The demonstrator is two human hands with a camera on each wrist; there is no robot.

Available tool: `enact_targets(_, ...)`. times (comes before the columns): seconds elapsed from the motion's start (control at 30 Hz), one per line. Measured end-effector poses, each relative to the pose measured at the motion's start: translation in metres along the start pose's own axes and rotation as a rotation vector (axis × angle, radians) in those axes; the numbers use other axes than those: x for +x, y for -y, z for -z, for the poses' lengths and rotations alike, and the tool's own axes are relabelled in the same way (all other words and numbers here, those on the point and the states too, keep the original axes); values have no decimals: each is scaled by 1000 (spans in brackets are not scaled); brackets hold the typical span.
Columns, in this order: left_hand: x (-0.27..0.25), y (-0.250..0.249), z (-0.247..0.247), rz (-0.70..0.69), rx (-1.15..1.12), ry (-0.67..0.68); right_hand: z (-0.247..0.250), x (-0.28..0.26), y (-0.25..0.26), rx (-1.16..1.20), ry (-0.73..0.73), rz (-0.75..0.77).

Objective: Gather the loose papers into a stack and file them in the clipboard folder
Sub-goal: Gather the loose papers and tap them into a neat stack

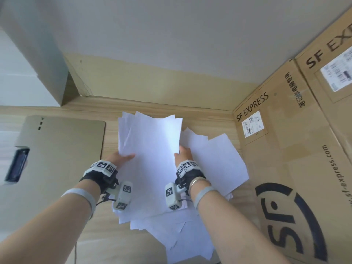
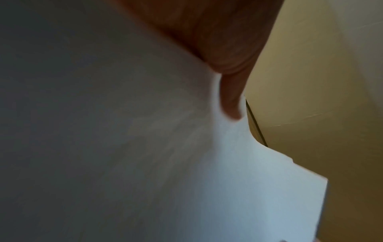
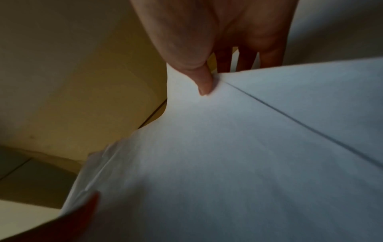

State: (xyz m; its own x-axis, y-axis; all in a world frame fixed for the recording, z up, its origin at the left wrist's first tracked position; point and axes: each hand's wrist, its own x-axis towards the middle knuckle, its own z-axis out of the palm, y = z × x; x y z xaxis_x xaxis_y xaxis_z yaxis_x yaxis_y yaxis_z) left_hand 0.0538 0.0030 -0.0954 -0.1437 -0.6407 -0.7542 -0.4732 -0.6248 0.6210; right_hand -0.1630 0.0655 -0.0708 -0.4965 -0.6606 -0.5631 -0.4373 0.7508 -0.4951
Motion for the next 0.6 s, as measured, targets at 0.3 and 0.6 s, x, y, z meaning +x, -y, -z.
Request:
enact_targets(0.3,-44,-47,23,-265,-193,-6,45,-27,21,682,-75,219)
enact_targets(0.6,-90,-103,40,-688,-336,-27,103,-70,74,770,-140,524)
